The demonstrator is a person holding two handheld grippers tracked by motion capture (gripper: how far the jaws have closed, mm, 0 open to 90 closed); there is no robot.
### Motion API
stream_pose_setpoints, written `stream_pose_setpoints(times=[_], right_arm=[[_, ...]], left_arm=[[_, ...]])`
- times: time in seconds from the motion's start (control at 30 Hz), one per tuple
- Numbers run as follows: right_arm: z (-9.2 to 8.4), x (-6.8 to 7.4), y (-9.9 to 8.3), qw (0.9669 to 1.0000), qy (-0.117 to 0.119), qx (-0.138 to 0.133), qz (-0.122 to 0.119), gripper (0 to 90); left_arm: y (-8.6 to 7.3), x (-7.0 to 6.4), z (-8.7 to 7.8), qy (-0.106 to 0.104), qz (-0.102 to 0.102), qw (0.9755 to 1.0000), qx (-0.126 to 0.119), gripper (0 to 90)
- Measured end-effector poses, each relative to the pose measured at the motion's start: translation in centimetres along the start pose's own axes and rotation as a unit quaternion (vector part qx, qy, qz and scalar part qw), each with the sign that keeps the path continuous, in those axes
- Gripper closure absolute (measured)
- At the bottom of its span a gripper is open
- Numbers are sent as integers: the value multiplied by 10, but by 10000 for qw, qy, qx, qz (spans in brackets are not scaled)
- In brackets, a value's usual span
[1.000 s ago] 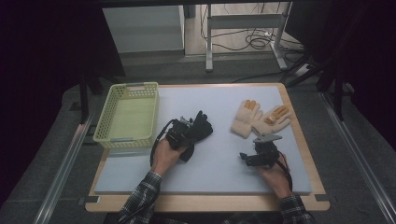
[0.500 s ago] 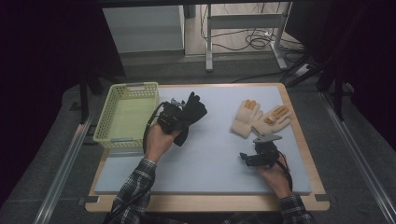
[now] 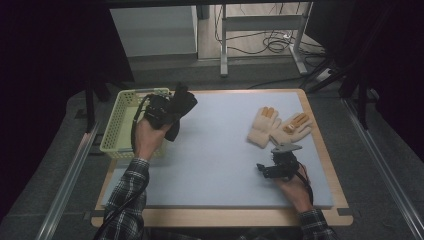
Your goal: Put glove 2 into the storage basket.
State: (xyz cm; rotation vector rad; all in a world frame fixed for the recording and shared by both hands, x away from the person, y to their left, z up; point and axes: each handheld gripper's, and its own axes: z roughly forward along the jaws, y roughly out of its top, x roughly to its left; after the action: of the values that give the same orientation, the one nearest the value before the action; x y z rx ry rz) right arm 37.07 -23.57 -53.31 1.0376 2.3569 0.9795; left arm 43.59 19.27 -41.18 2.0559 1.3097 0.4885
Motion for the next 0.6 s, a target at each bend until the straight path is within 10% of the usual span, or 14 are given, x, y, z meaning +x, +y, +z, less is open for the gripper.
stream_pose_setpoints(times=[0.6], right_arm=[[0, 0, 0, 10000, -1, -1, -1, 162]], left_arm=[[-37, 96, -20, 852, -760, 9935, -34, 654]])
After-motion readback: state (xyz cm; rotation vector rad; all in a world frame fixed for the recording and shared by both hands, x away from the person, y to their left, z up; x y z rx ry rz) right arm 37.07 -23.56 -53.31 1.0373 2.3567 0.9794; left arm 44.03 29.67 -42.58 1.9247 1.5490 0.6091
